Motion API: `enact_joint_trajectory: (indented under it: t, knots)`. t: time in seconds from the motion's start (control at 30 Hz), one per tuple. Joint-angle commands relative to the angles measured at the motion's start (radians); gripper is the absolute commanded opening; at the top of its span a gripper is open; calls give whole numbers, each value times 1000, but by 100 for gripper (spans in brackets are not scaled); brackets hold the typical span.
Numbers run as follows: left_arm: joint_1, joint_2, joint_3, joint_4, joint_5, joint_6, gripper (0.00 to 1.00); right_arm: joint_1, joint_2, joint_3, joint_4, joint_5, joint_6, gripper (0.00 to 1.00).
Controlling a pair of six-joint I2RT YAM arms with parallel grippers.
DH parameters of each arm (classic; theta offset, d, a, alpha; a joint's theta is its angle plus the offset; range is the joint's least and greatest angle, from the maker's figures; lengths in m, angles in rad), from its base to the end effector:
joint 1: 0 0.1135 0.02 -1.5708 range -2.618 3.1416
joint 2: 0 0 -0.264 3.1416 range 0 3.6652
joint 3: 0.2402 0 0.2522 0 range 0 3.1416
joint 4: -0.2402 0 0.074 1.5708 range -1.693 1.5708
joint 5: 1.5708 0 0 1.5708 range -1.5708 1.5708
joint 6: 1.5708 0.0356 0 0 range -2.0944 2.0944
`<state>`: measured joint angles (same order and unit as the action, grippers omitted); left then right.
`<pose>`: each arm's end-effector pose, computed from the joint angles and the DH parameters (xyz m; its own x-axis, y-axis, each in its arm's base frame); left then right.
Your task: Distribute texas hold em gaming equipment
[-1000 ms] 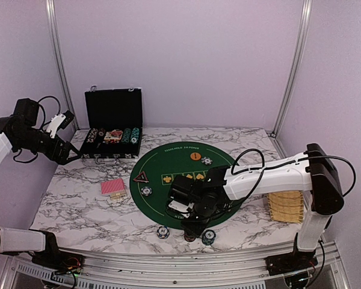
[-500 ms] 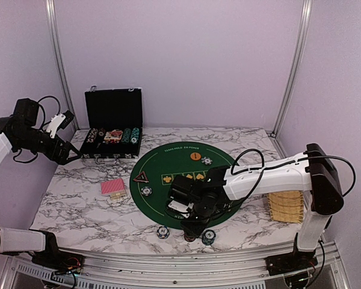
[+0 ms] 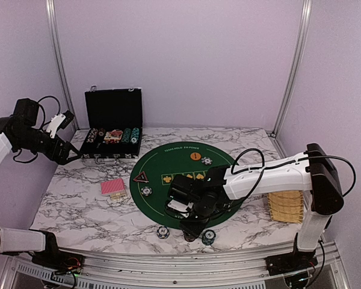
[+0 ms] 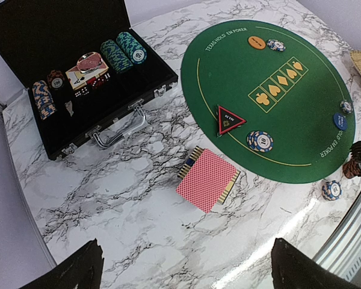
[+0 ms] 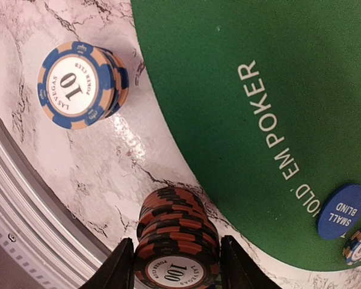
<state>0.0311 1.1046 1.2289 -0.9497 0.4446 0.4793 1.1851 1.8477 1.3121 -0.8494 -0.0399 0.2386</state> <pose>0.2093 -0.0088 0.3612 -0.5302 0.4000 -0.7476 0.5725 0.8192 0.0324 0.1317 0.3282 0.1863 -0.5787 -0.7976 -0.1702 -0.8149 0.5738 0.0817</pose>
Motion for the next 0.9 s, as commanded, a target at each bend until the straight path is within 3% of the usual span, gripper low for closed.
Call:
enact_joint_trajectory:
  t: [0.0, 0.27, 0.87]
  knots:
    - [-3, -12, 17, -27, 11, 7, 99, -4, -12, 44, -14, 2, 1, 46]
    - [-3, -10, 15, -27, 15, 7, 99, -5, -14, 44, -19, 3, 2, 37]
    - [-3, -12, 11, -27, 11, 8, 99, -4, -3, 171, -86, 21, -11, 32]
